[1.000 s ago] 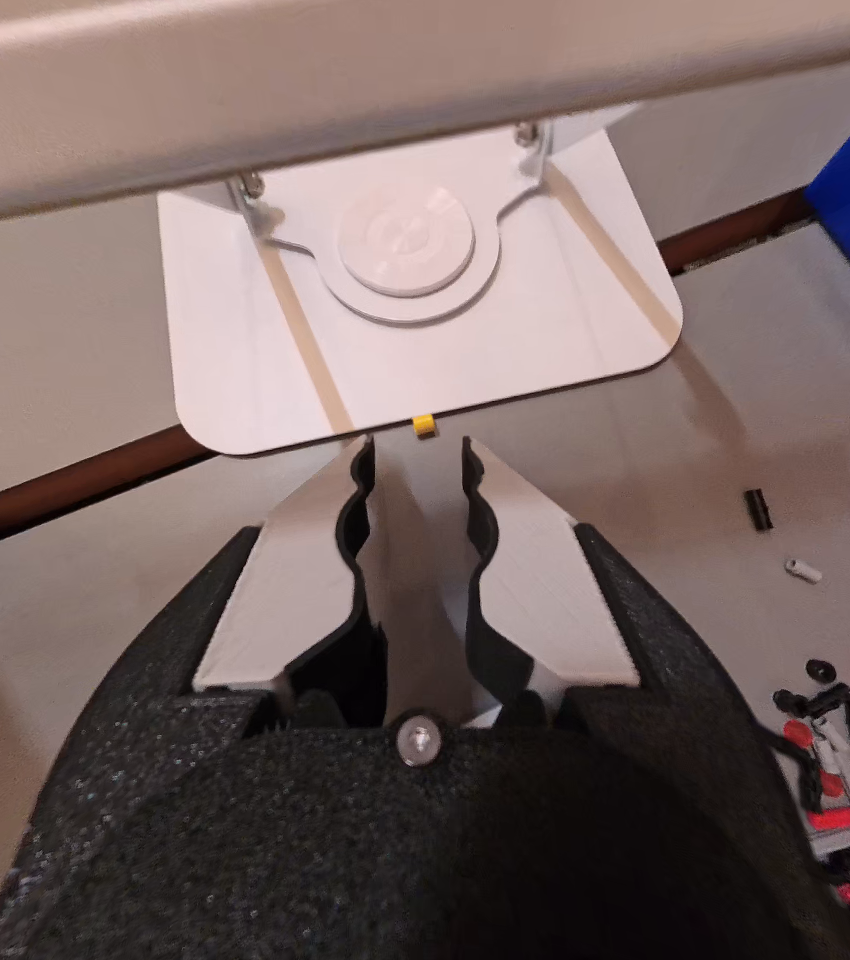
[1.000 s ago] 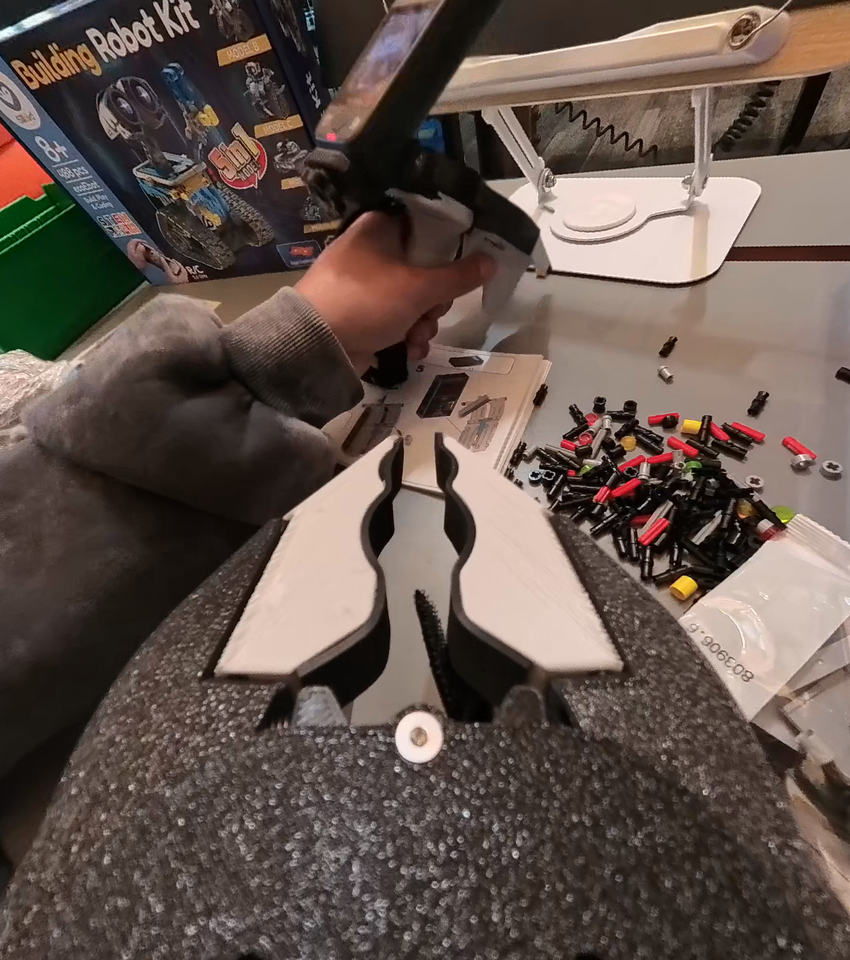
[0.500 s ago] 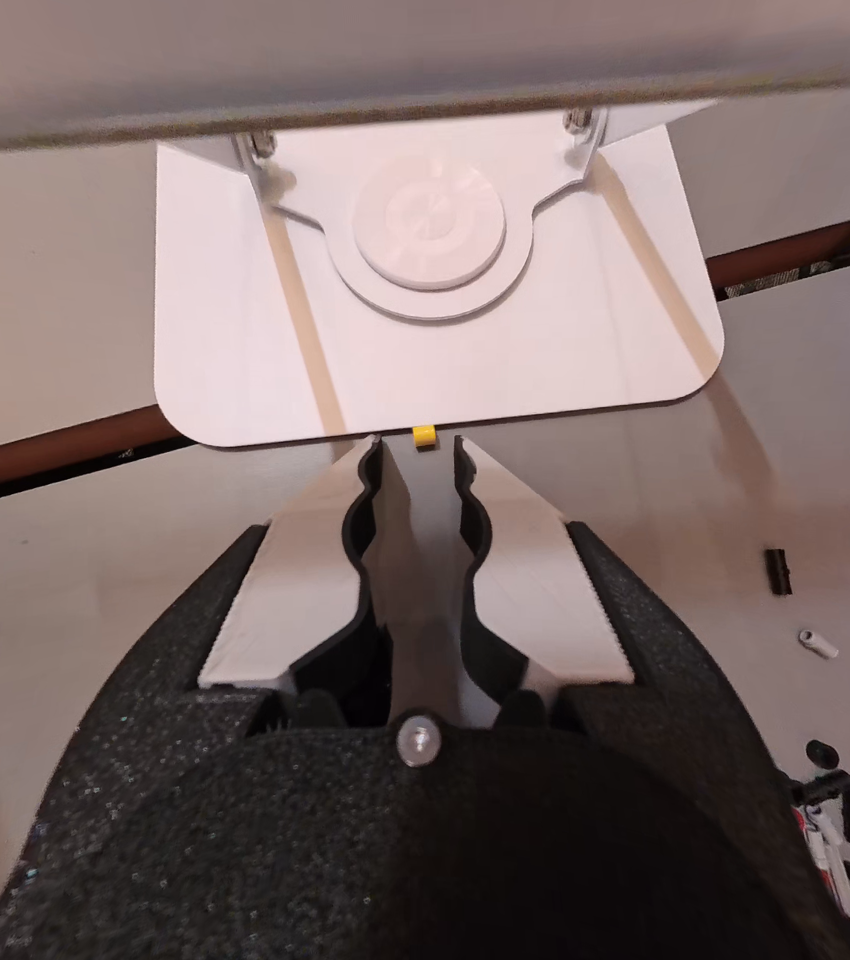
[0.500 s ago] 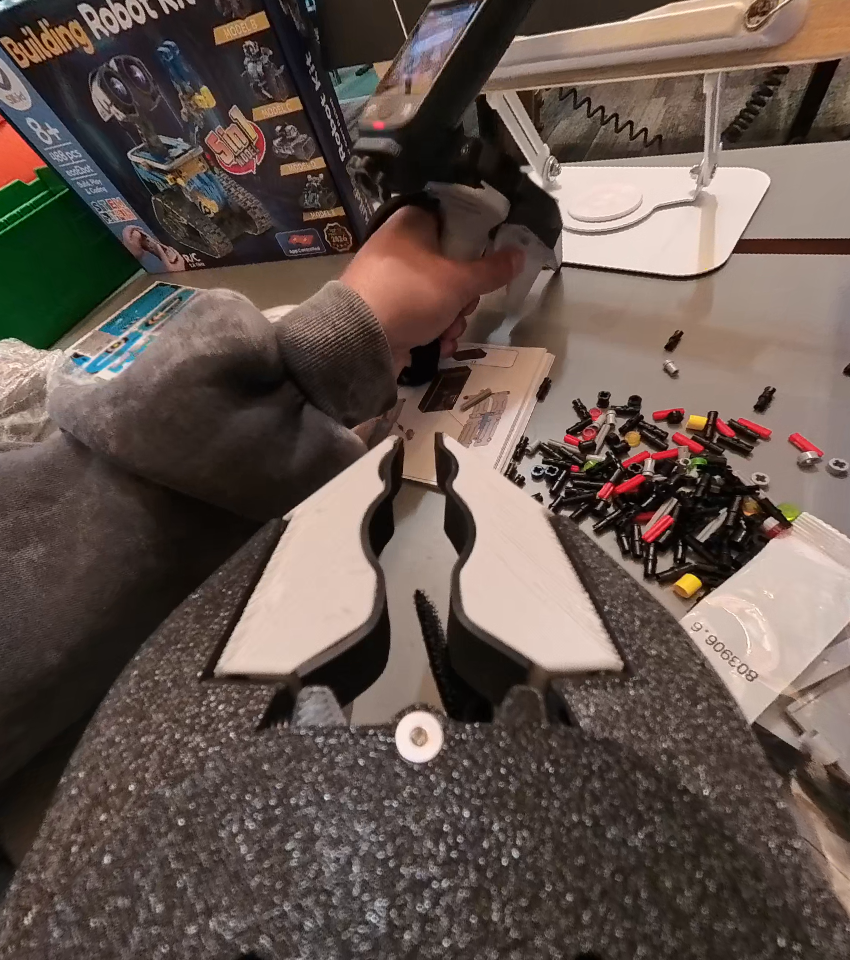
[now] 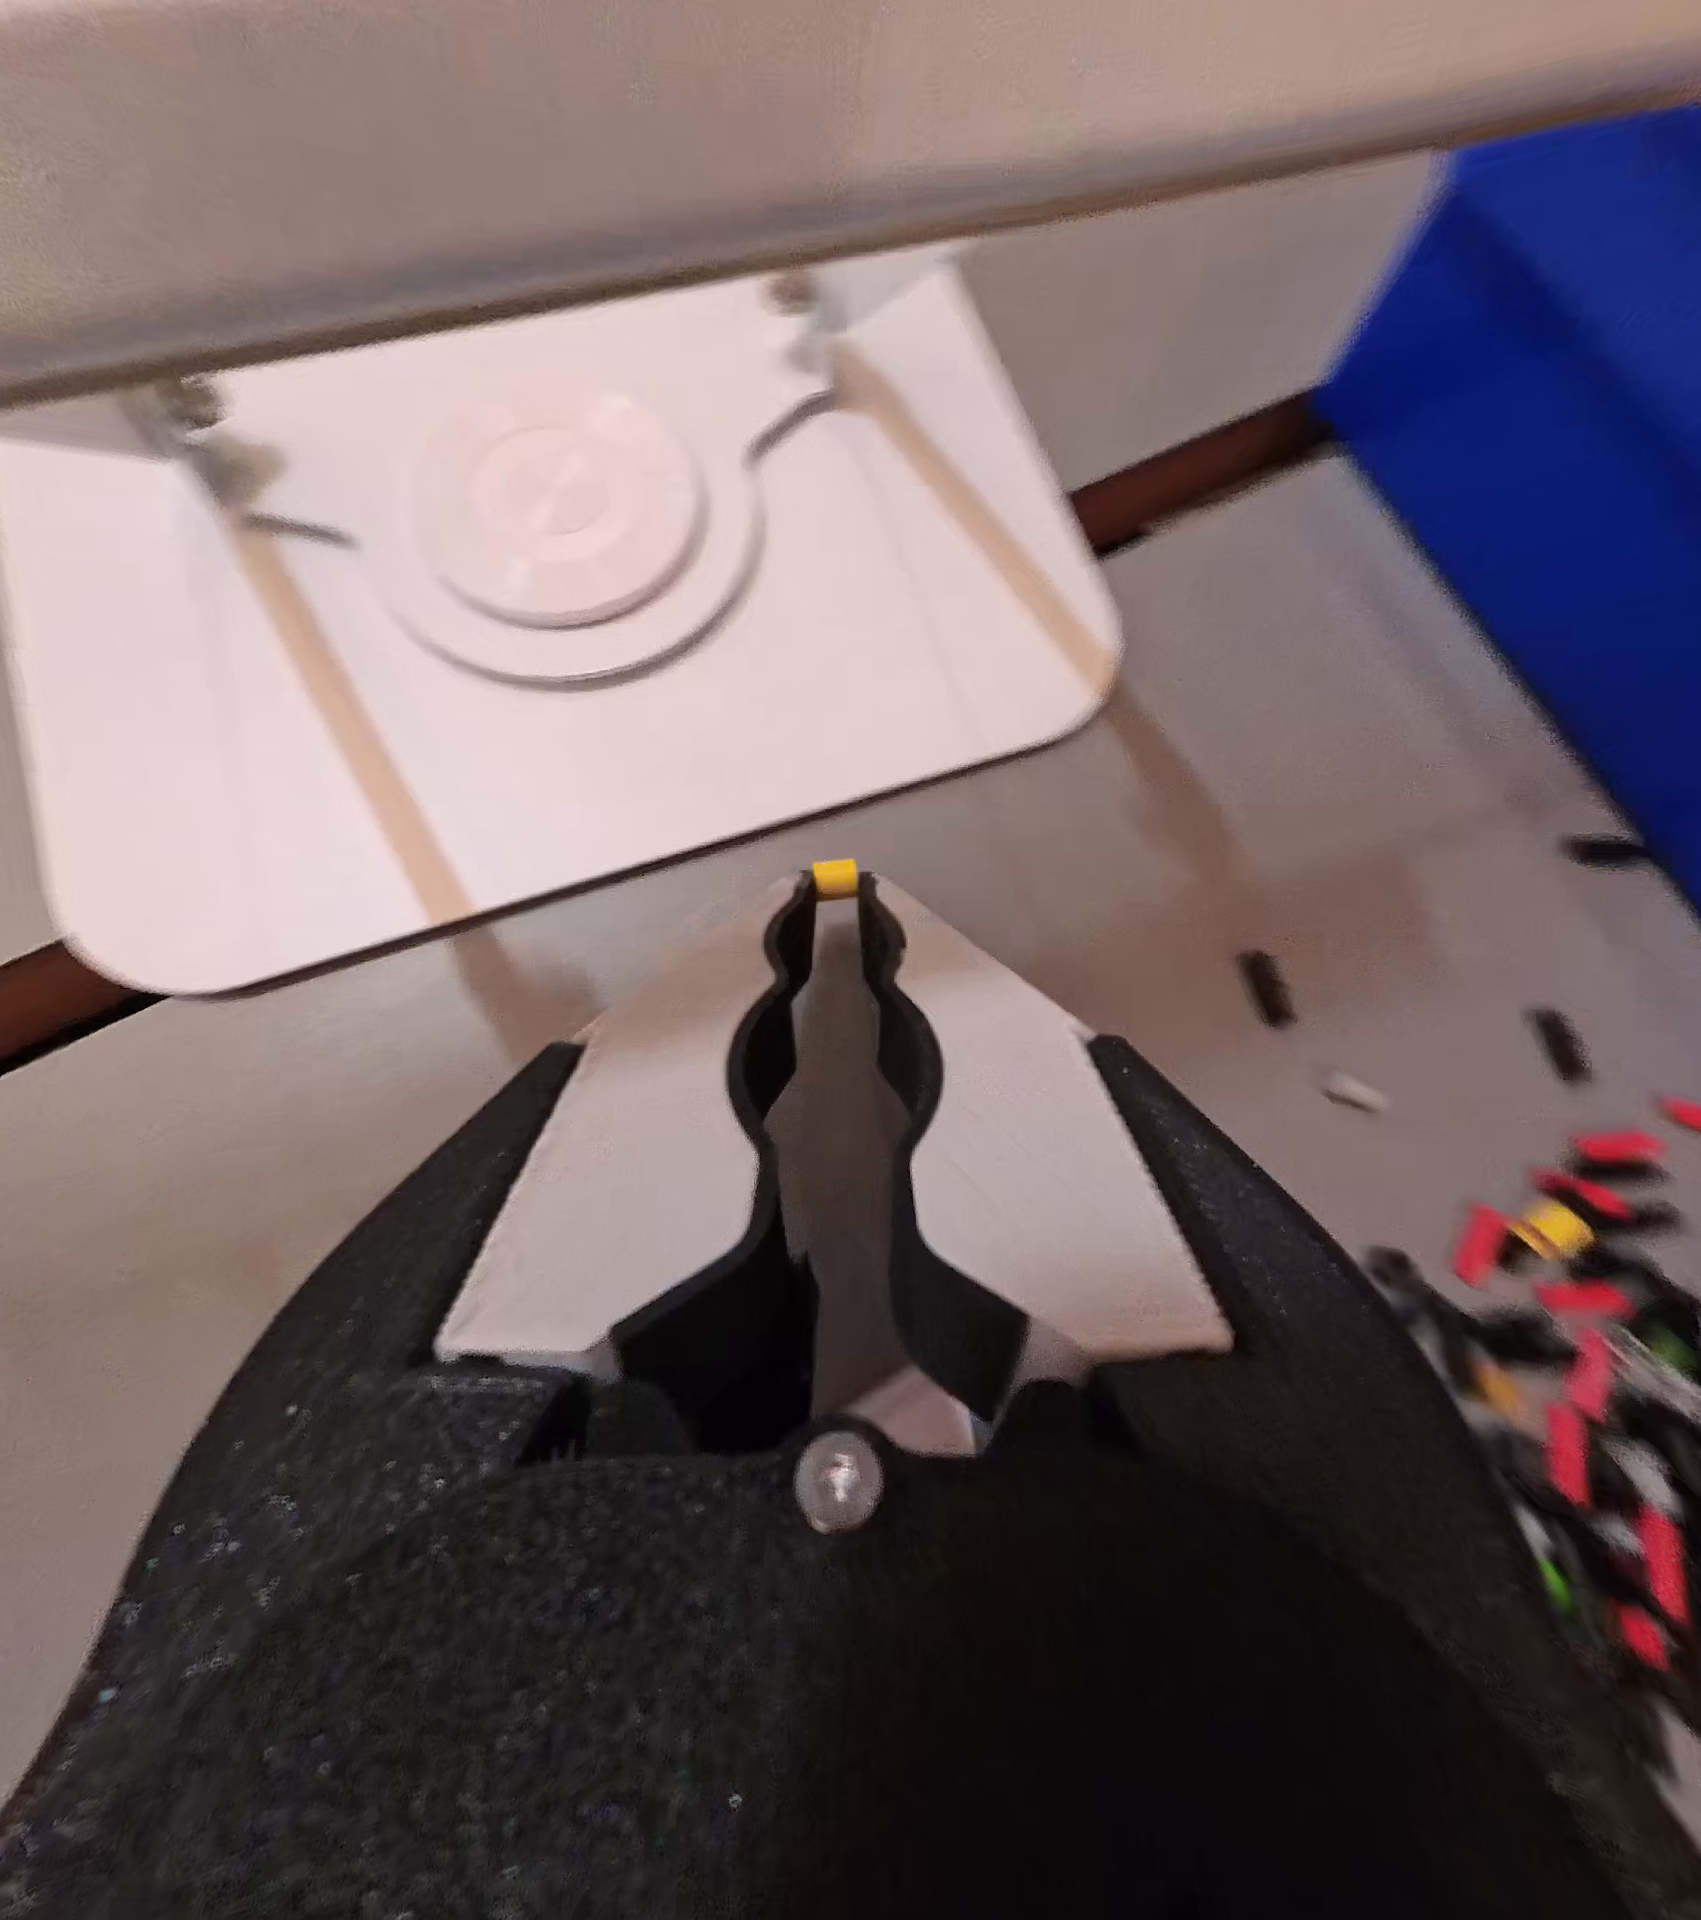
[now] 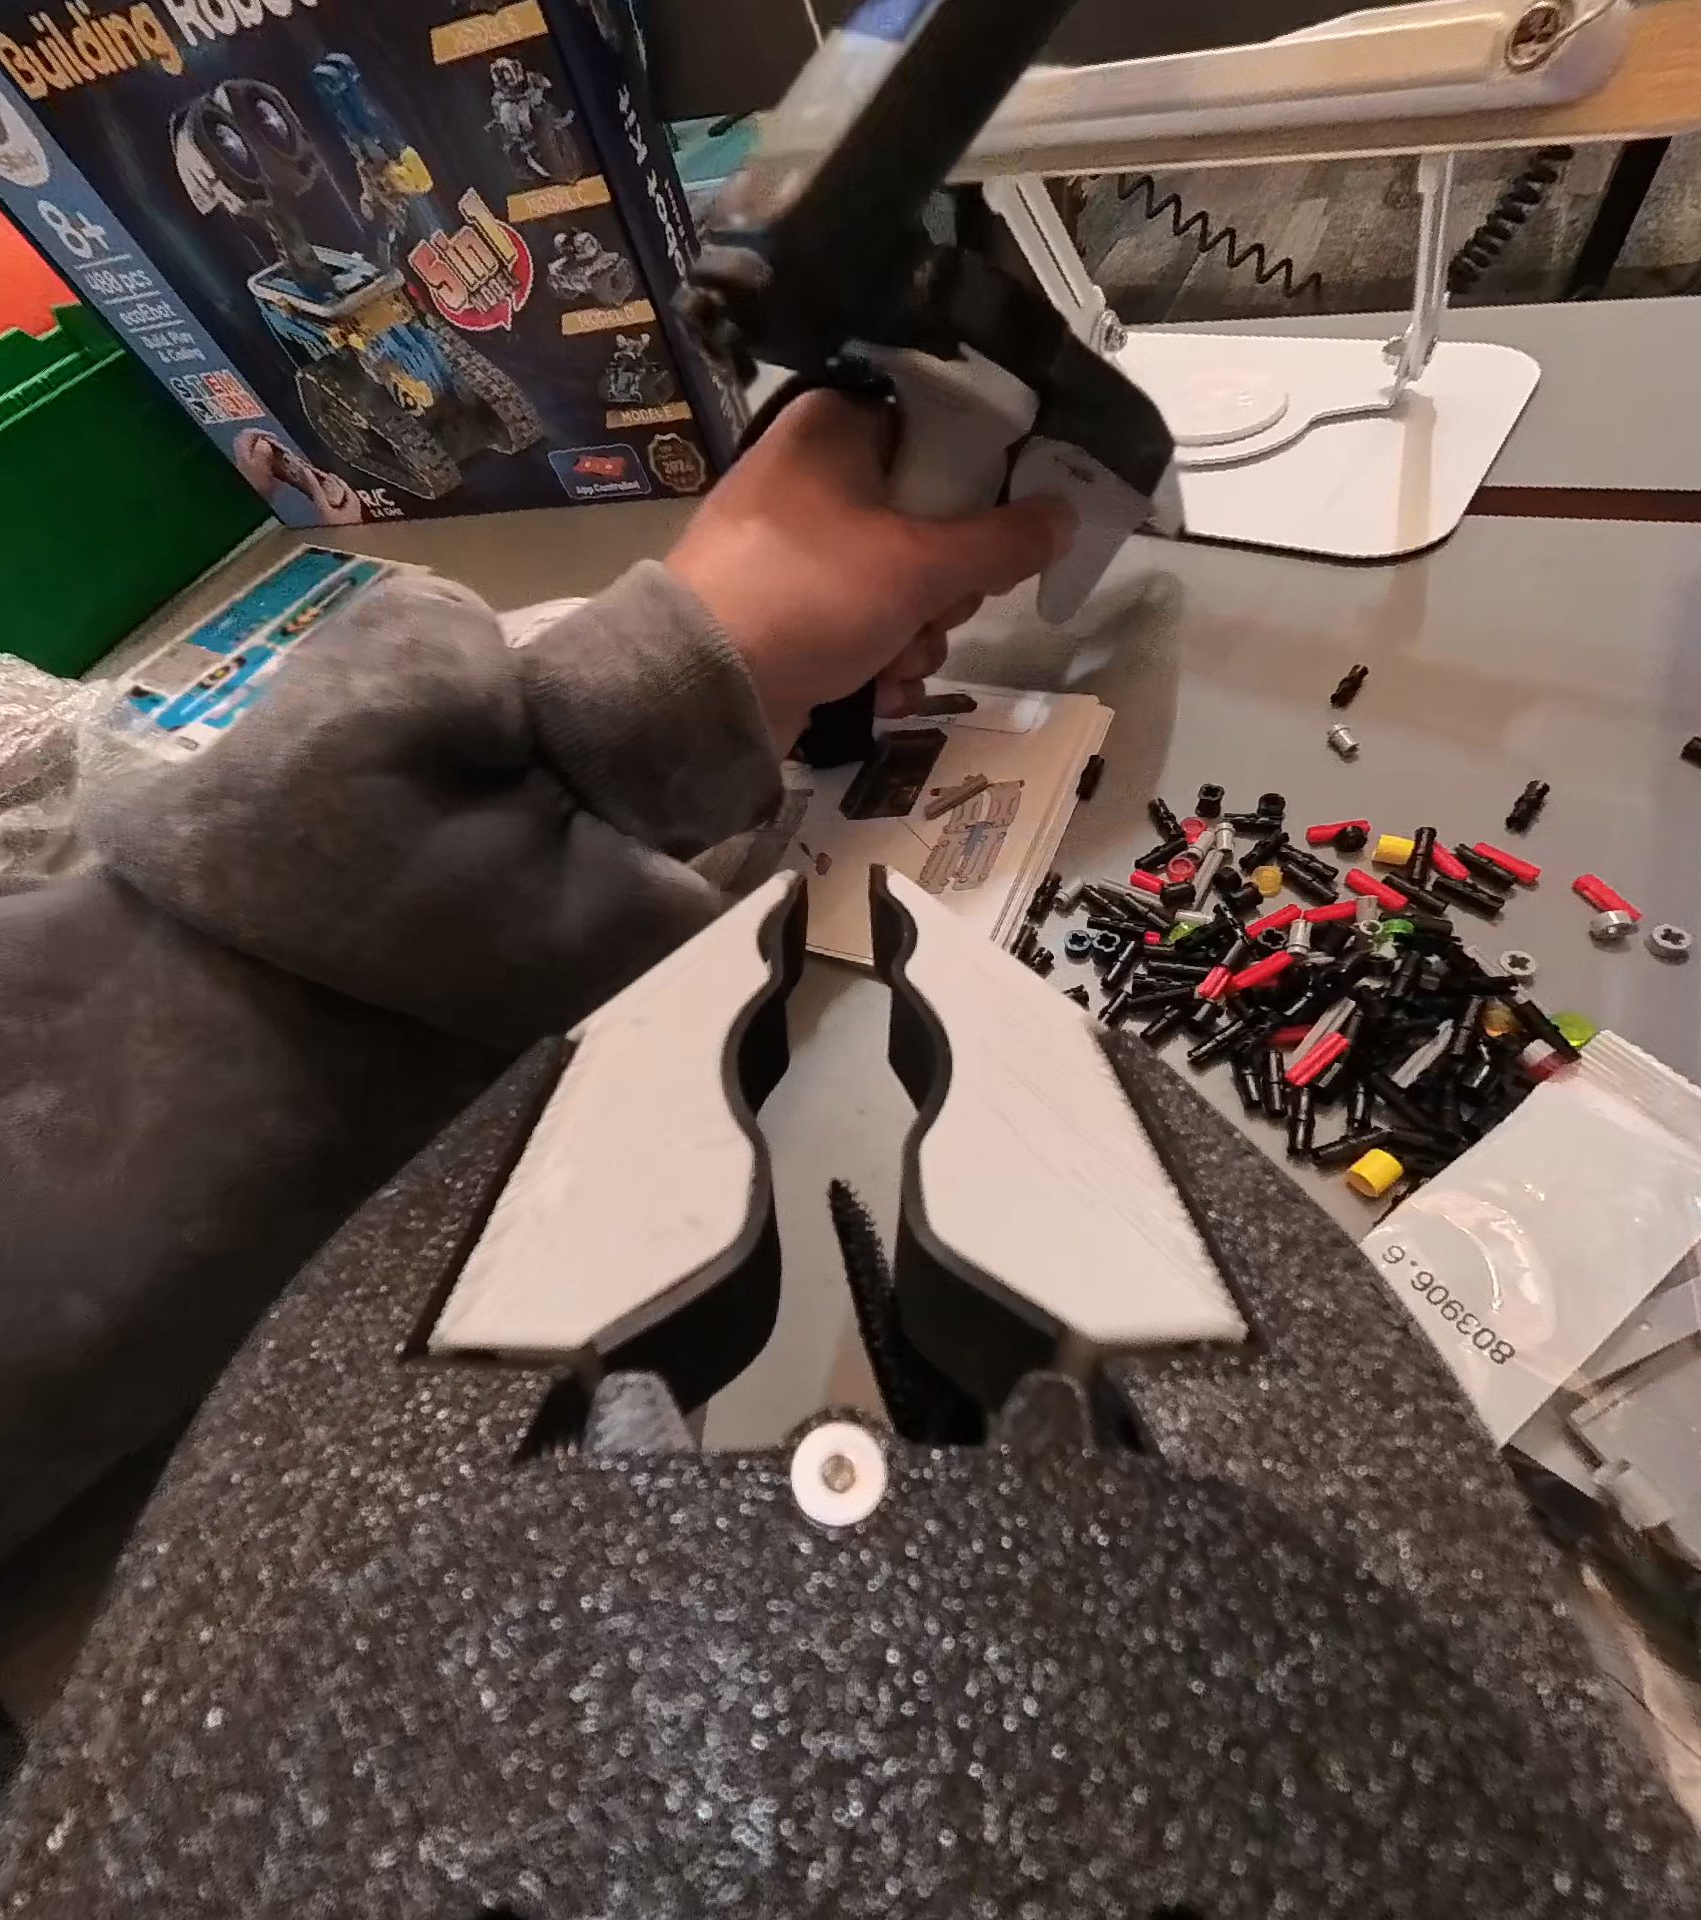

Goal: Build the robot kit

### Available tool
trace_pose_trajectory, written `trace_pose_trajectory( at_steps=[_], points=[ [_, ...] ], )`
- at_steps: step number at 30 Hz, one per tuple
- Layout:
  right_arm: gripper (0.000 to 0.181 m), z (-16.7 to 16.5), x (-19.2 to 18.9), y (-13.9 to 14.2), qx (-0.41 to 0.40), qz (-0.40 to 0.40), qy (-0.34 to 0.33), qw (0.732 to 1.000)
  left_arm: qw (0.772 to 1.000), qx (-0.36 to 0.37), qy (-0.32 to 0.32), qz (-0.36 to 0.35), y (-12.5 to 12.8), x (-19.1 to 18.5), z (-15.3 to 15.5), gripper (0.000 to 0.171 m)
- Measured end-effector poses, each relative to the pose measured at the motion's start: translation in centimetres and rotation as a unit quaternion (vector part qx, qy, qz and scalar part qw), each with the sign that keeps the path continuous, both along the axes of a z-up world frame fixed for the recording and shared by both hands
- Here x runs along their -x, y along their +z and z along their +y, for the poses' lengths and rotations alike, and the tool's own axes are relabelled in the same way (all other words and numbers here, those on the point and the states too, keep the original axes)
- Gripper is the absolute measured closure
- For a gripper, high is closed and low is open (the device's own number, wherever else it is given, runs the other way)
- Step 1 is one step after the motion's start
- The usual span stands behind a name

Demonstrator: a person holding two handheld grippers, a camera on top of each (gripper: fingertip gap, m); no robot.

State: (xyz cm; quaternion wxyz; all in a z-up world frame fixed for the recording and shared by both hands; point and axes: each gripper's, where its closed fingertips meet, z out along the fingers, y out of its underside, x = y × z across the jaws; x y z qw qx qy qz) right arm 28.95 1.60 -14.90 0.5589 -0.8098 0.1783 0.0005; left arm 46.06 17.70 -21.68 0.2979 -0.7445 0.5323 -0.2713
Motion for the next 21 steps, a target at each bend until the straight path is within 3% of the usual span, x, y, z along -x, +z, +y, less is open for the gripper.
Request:
trace_pose_trajectory(
  at_steps=[3, 6, 8, 12, 14, 18, 21],
  points=[
    [0.17, 0.0, 0.0, 0.1, -0.003, -0.002, -0.001, 1.0, 0.992, 0.028, -0.125, -0.015, 1.5, 0.7, -5.6, 0.164],
    [0.17, 0.0, 0.0, 0.2, -0.007, 0.003, 0.0, 1.0, 0.962, 0.025, -0.271, 0.005, 1.6, 2.6, -11.8, 0.164],
    [0.17, -0.1, 0.0, 0.2, -0.005, -0.002, 0.0, 1.0, 0.942, 0.012, -0.337, 0.002, 1.6, 3.6, -14.8, 0.164],
    [0.171, -3.1, -1.3, 0.4, 0.057, -0.051, -0.007, 0.997, 0.938, 0.038, -0.345, 0.02, 0.8, 3.9, -16.2, 0.164],
    [0.169, -7.1, -3.0, 0.3, 0.089, -0.055, -0.03, 0.994, 0.935, 0.059, -0.349, 0.014, 1.1, 4.0, -16.8, 0.158],
    [0.158, -17.4, -7.3, -2.2, 0.165, -0.047, -0.105, 0.98, 0.928, 0.039, -0.369, 0.034, 0.4, 4.8, -17.3, 0.152],
    [0.157, -21.8, -7.4, -5.1, 0.177, 0.023, -0.105, 0.978, 0.928, 0.037, -0.369, 0.028, 1.0, 5.5, -17.6, 0.147]
  ],
)
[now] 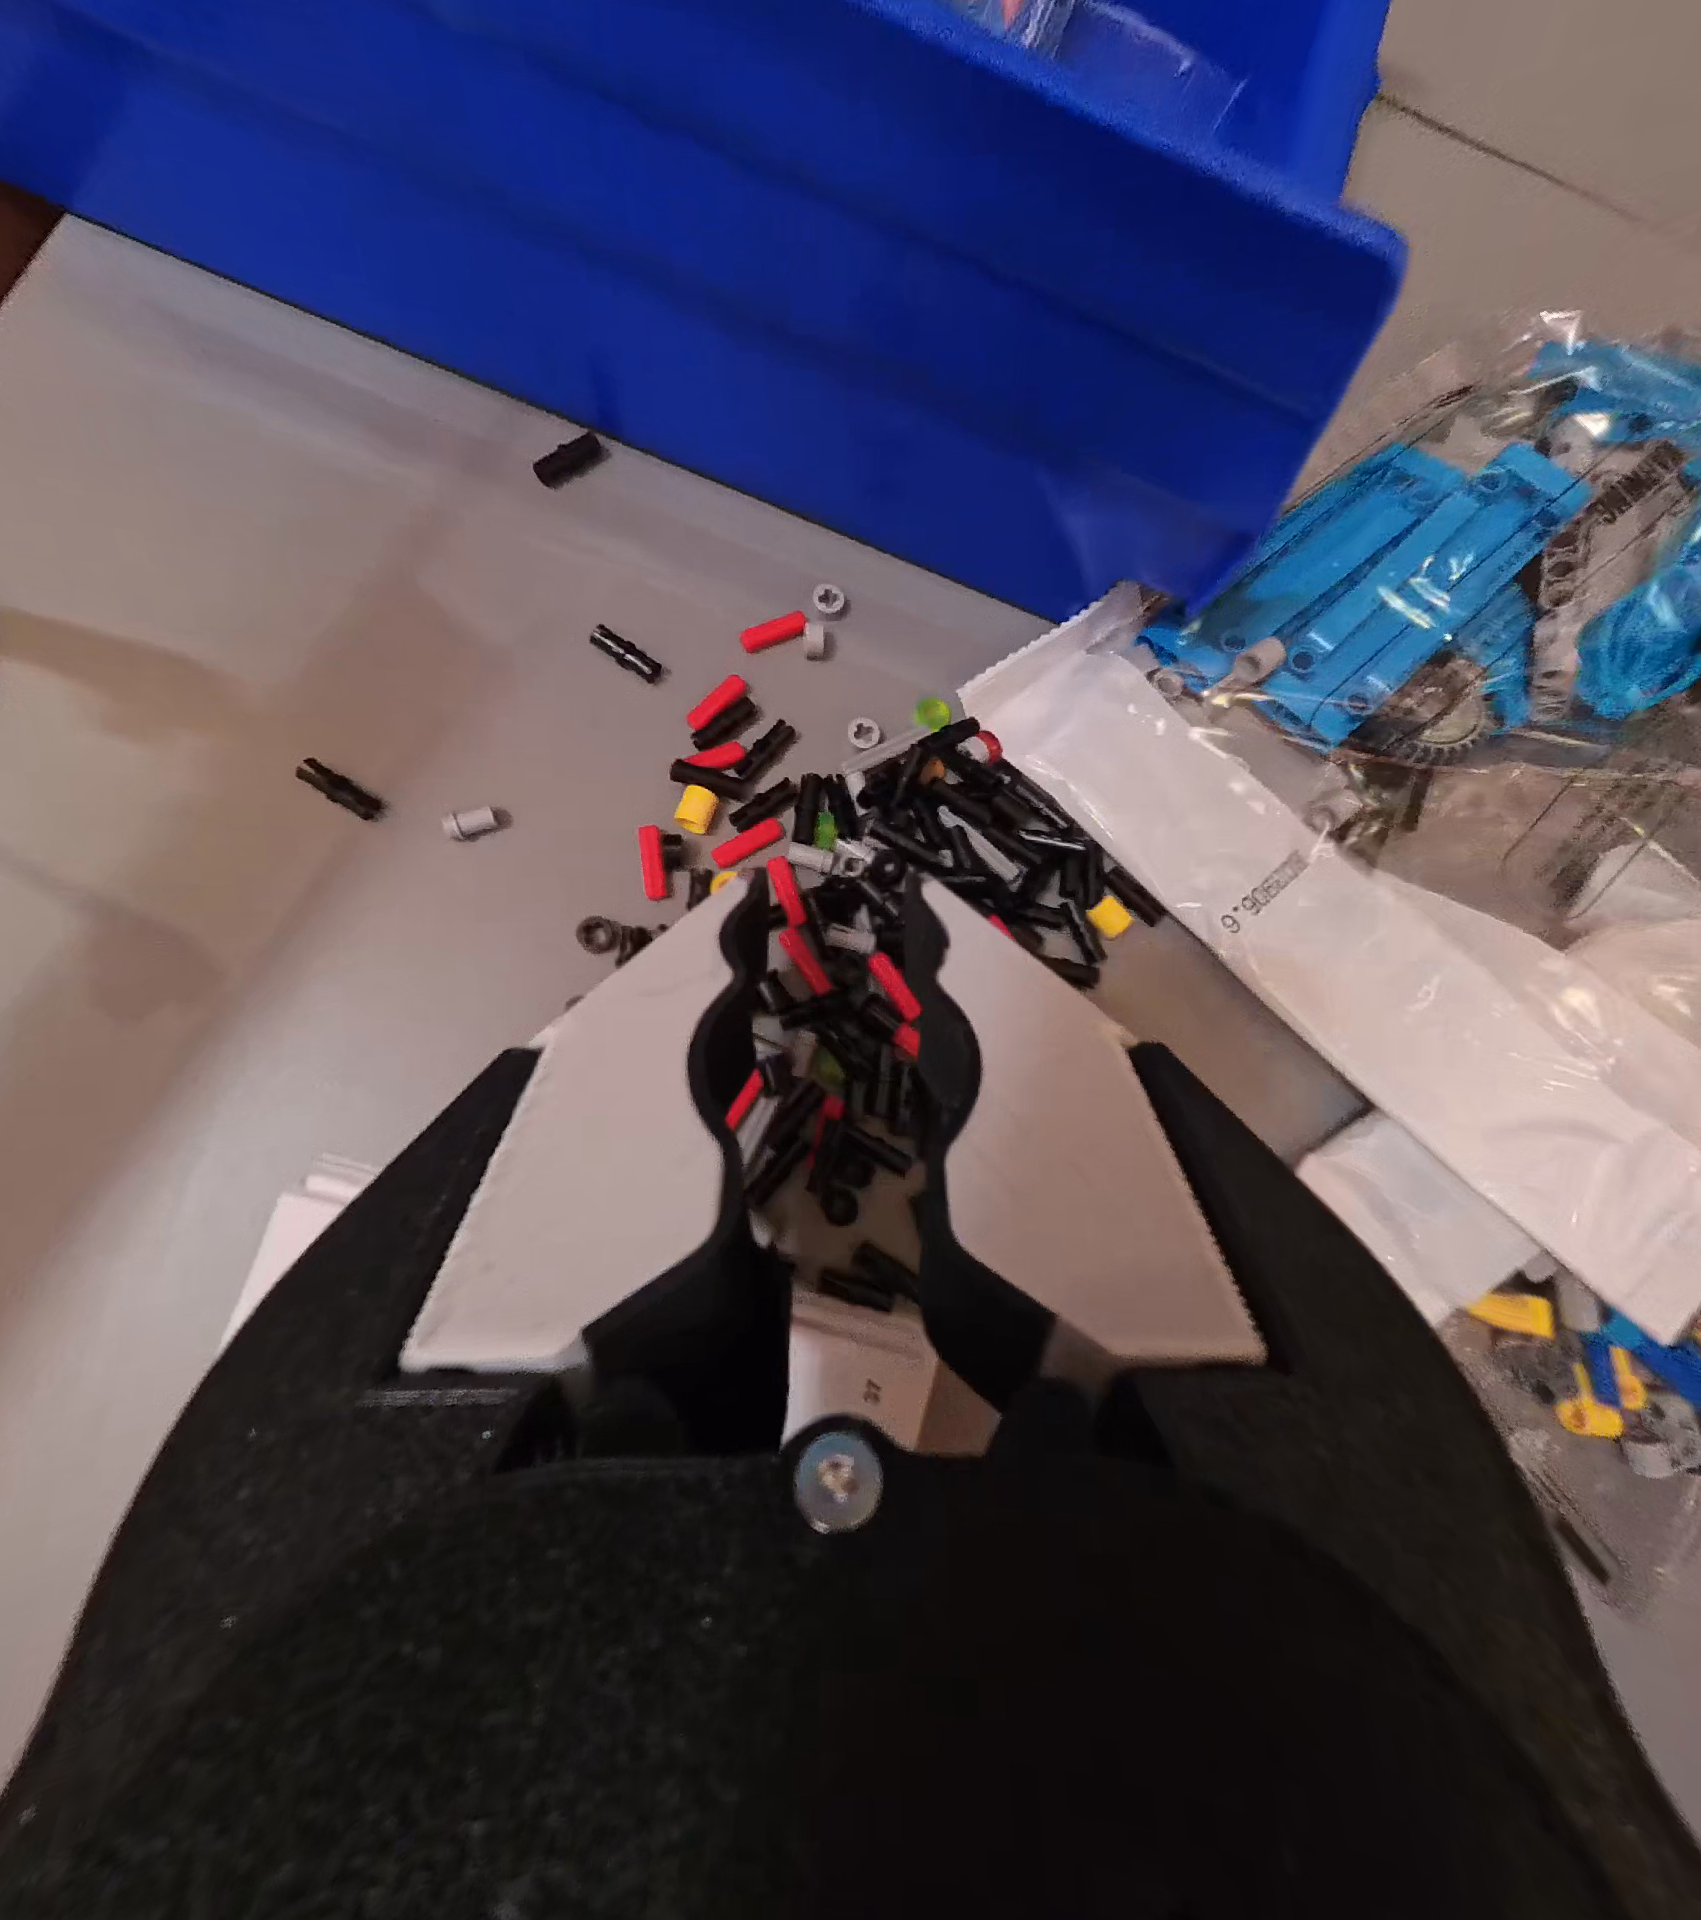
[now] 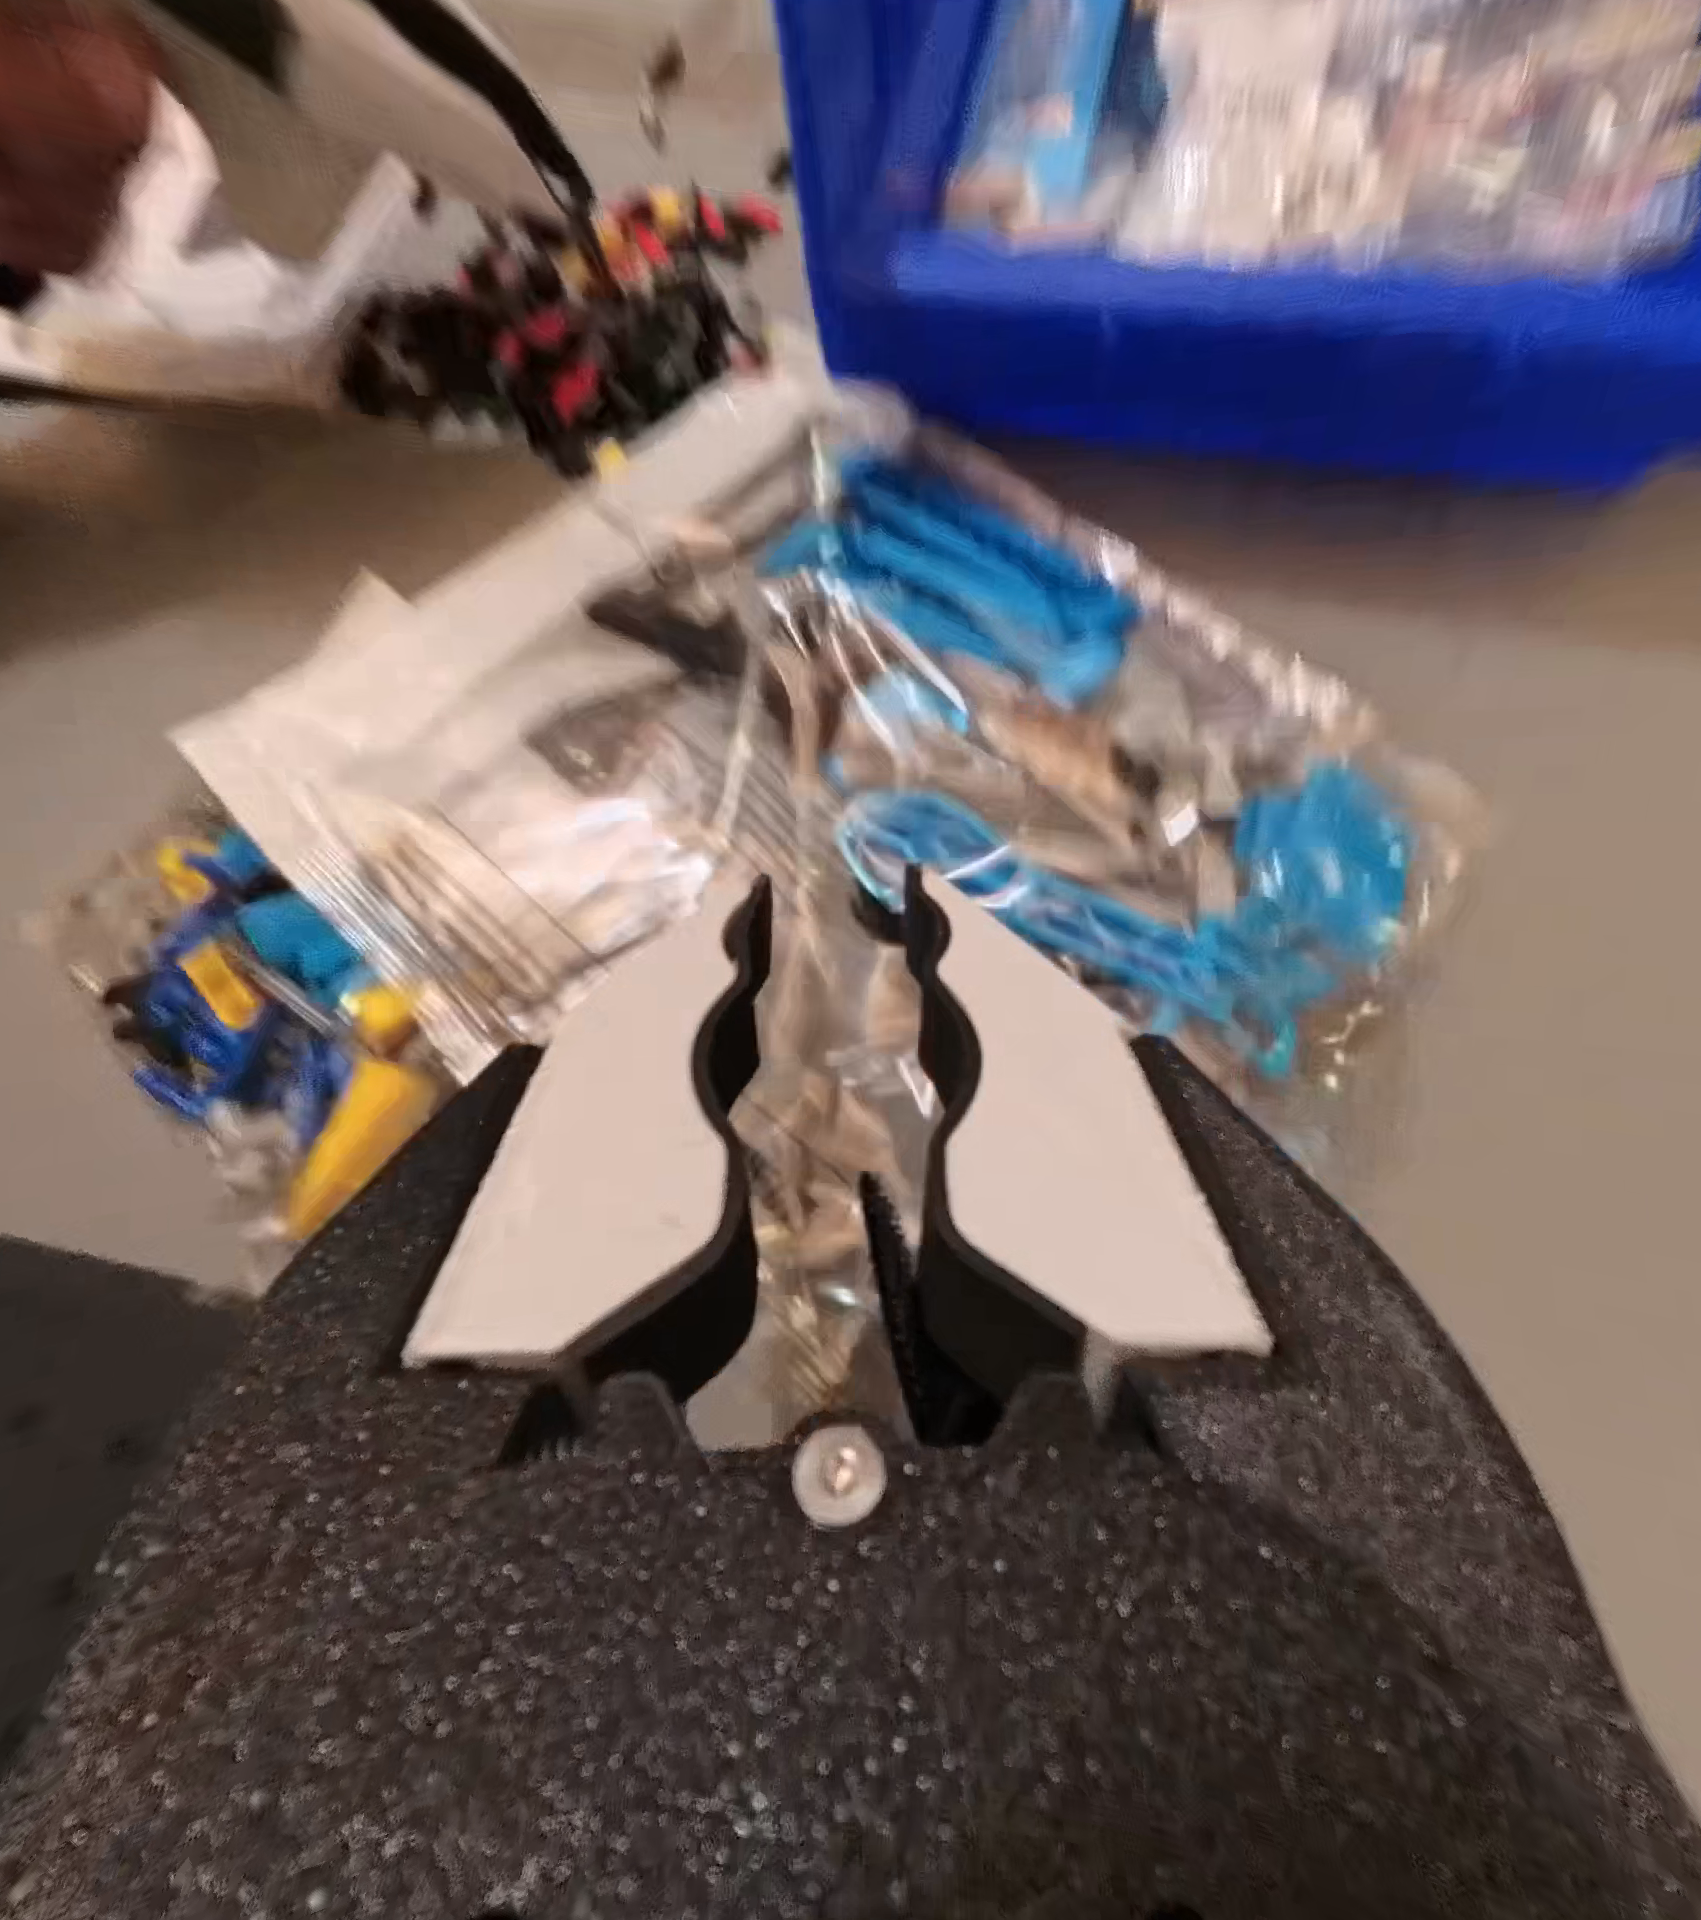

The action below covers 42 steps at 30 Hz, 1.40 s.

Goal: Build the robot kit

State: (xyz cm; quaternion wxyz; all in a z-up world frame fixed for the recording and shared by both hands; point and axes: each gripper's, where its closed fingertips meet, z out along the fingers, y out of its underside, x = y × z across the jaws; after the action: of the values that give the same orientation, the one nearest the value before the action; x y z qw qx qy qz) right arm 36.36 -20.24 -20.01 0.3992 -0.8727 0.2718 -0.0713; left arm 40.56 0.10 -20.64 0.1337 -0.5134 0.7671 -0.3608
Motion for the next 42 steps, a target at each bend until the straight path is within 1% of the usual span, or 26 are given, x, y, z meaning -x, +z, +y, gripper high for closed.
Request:
trace_pose_trajectory(
  at_steps=[1, 3, 5, 8, 10, 12, 14, 15, 16, 17, 18, 19, 20, 21, 22, 23, 24, 27, 29, 30, 33, 36, 38, 40, 41, 42],
  points=[
    [0.162, -1.0, 0.0, -1.0, 0.007, 0.014, -0.003, 1.0, 1.0, -0.002, 0.004, -0.003, 0.5, 0.4, 0.0, 0.144],
    [0.178, -2.1, -0.3, -1.4, -0.014, 0.012, -0.019, 1.0, 1.0, -0.006, 0.001, -0.012, 1.6, 2.1, -0.5, 0.14],
    [0.181, -3.6, -0.5, -1.4, -0.02, 0.019, -0.038, 0.999, 1.0, -0.009, -0.026, -0.006, 2.0, 5.4, -2.1, 0.14],
    [0.181, -6.7, -1.3, -1.4, -0.005, 0.009, -0.076, 0.997, 0.995, -0.011, -0.098, 0.024, 0.5, 12.1, -6.0, 0.14],
    [0.181, -8.9, -2.2, -1.4, 0.012, -0.01, -0.105, 0.994, 0.992, -0.017, -0.119, 0.03, -0.7, 15.4, -8.0, 0.14],
    [0.181, -10.5, -3.0, -1.4, 0.023, -0.02, -0.134, 0.99, 0.993, -0.029, -0.115, 0.019, -1.6, 17.0, -9.0, 0.138],
    [0.179, -11.0, -3.0, -1.1, 0.033, -0.019, -0.14, 0.989, 0.995, -0.016, -0.1, 0.008, -1.7, 17.4, -10.0, 0.139],
    [0.173, -10.9, -2.8, -0.6, 0.042, -0.032, -0.141, 0.989, 0.996, -0.008, -0.094, 0.01, -1.7, 17.4, -10.5, 0.139],
    [0.171, -10.2, -2.3, 0.6, 0.039, -0.055, -0.129, 0.989, 0.996, -0.007, -0.091, 0.012, -1.8, 17.4, -10.8, 0.139],
    [0.171, -8.8, -1.3, 2.0, 0.024, -0.077, -0.106, 0.991, 0.996, -0.008, -0.09, 0.012, -1.8, 17.3, -11.0, 0.139],
    [0.171, -6.8, 0.3, 3.3, -0.002, -0.087, -0.068, 0.994, 0.995, -0.01, -0.094, 0.012, -1.8, 17.1, -11.3, 0.139],
    [0.169, -4.3, 2.7, 4.2, -0.035, -0.08, -0.012, 0.996, 0.995, -0.015, -0.099, 0.011, -1.8, 17.0, -11.5, 0.139],
    [0.164, -1.9, 5.5, 4.6, -0.059, -0.056, 0.049, 0.996, 0.995, -0.017, -0.102, 0.011, -1.8, 16.7, -11.8, 0.139],
    [0.153, -0.2, 8.0, 4.2, -0.067, -0.021, 0.098, 0.993, 0.994, -0.016, -0.103, 0.01, -1.8, 16.4, -12.2, 0.139],
    [0.143, 0.8, 10.0, 3.4, -0.053, 0.009, 0.129, 0.99, 0.995, -0.018, -0.1, 0.01, -1.8, 16.1, -12.3, 0.138],
    [0.14, 1.4, 10.9, 2.5, -0.033, 0.016, 0.143, 0.989, 0.995, -0.022, -0.091, 0.015, -1.8, 15.8, -12.2, 0.136],
    [0.14, 1.7, 11.3, 1.8, -0.021, 0.007, 0.142, 0.99, 0.996, -0.025, -0.083, 0.018, -1.6, 15.9, -11.9, 0.135],
    [0.141, 1.6, 11.6, -0.2, 0.016, 0.002, 0.123, 0.992, 0.998, -0.019, -0.067, -0.003, -0.3, 17.3, -10.3, 0.135],
    [0.142, 1.2, 11.4, -1.6, 0.046, -0.001, 0.111, 0.993, 0.999, -0.015, -0.04, -0.012, 0.5, 18.8, -8.1, 0.135],
    [0.145, 1.2, 11.2, -1.7, 0.047, -0.006, 0.105, 0.993, 1.0, -0.012, -0.021, -0.018, 0.8, 19.8, -6.7, 0.135],
    [0.142, 1.4, 11.4, -1.2, 0.036, 0.013, 0.107, 0.994, 0.998, -0.005, 0.05, -0.043, 1.7, 23.1, -1.8, 0.135],
    [0.142, 2.1, 10.9, 0.2, 0.033, 0.01, 0.099, 0.994, 0.987, -0.018, 0.135, -0.08, 2.5, 26.4, 4.2, 0.135],
    [0.142, 4.0, 11.5, 1.2, 0.034, 0.007, 0.114, 0.993, 0.977, -0.023, 0.189, -0.1, 3.0, 28.3, 8.0, 0.135],
    [0.141, 7.3, 13.0, 1.9, 0.031, 0.011, 0.147, 0.989, 0.972, 0.02, 0.205, -0.113, 3.5, 29.9, 9.9, 0.135],
    [0.139, 9.7, 14.5, 2.1, 0.023, 0.021, 0.18, 0.983, 0.964, 0.048, 0.23, -0.122, 4.0, 30.1, 11.1, 0.135],
    [0.136, 12.4, 16.9, 2.5, 0.006, 0.042, 0.228, 0.973, 0.958, 0.072, 0.248, -0.127, 4.5, 30.1, 12.0, 0.135]
  ],
)
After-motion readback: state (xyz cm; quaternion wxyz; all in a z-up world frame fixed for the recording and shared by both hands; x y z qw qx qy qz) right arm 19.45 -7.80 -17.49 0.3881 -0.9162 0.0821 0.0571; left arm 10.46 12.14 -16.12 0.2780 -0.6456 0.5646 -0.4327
